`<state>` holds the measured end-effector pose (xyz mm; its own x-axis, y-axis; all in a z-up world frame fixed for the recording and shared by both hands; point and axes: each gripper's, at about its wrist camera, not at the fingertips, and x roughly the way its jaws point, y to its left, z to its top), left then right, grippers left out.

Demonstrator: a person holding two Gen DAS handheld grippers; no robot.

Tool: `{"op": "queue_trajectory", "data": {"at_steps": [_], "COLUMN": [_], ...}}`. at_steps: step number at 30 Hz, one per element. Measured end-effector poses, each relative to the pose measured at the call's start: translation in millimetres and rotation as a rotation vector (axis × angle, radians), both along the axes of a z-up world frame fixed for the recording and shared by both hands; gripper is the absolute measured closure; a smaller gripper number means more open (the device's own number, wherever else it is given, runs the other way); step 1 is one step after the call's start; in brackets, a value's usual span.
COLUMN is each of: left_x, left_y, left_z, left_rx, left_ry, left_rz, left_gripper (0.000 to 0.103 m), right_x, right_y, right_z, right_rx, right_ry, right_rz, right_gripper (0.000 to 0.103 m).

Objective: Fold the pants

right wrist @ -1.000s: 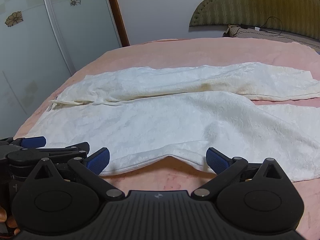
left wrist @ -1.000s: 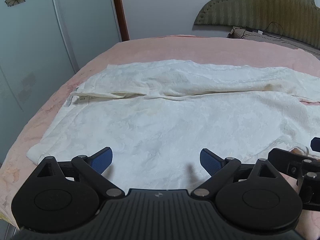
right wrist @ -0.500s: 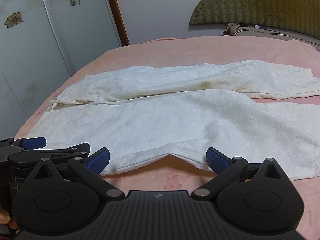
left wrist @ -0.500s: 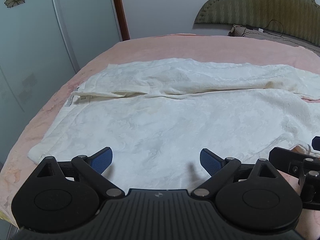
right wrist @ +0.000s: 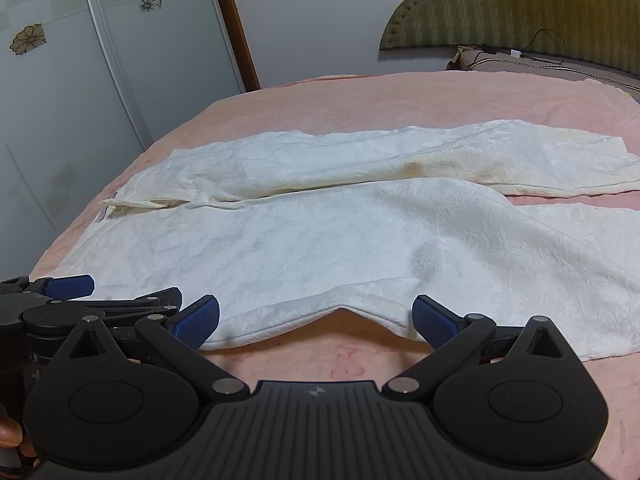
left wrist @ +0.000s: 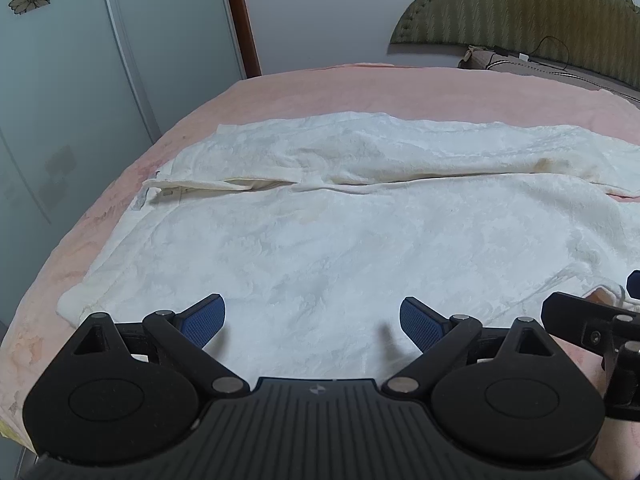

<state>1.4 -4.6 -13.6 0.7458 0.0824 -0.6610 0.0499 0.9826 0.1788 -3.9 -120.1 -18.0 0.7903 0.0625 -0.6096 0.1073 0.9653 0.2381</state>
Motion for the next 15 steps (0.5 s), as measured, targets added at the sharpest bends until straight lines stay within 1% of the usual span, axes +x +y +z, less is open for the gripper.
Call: {"op": "queue_trajectory", "data": {"at_steps": [15], "left_x": [-0.4], "left_y": [-2.4], "left_z": [-2.6], "left_rx": [0.02], "left_ry": [0.011], "left_rz": [0.013], "left_gripper": [0.007], "right_x": [1.0], "right_y": [2.1], "right_z": [-2.4], "right_rx": [-0.004], "right_ry": [0.001], "right_rz": [0.012], "right_gripper": [0.0]}}
